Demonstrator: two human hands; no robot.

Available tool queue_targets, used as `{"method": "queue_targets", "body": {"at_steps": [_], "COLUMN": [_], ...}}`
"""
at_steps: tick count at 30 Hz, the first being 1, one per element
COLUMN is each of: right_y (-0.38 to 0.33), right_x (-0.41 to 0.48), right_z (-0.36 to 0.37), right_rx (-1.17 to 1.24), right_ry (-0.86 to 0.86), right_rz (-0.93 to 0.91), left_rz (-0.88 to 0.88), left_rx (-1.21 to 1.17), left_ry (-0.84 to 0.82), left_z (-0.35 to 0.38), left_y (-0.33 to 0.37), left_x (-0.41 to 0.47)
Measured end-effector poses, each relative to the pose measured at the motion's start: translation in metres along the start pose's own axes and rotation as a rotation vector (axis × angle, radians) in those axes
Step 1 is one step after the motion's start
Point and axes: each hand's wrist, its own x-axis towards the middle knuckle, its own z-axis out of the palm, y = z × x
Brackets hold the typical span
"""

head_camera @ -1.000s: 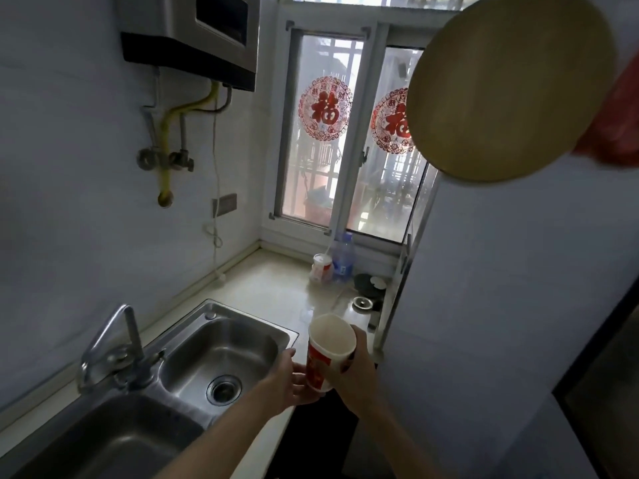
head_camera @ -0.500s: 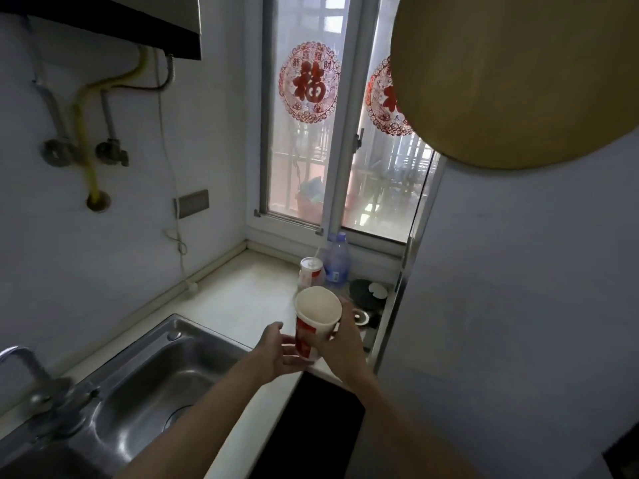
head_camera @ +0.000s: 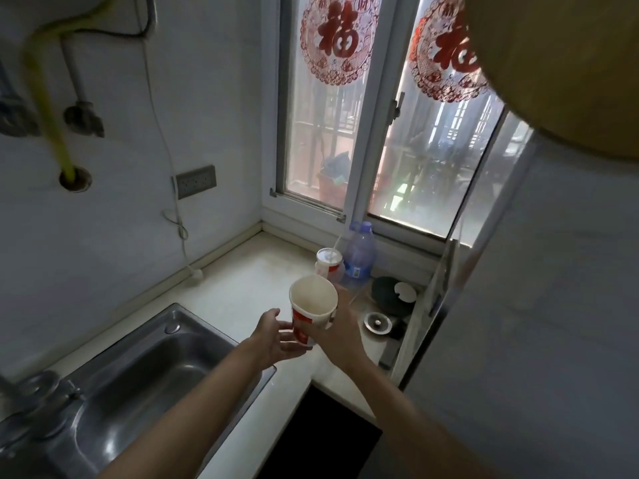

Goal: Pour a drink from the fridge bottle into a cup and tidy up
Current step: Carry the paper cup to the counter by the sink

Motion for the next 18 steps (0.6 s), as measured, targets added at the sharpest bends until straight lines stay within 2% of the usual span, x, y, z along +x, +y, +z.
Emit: {"method": "queue_targets", "body": {"at_steps": [10, 18], "right_y": [0.069, 0.117], "right_x": [0.068, 0.075], "right_z": [0.038, 0.06], "right_rx": [-0.058, -0.101], "right_ry": [0.008, 0.019], "right_rz": [0.101, 0.216], "left_rz": [-0.036, -0.096], "left_rx": [0.001, -0.007], "left_ry": [0.046, 0.057], "left_z": [-0.017, -0.037], "left_y": [0.025, 0.023], "left_x": [0.102, 0.147]}}
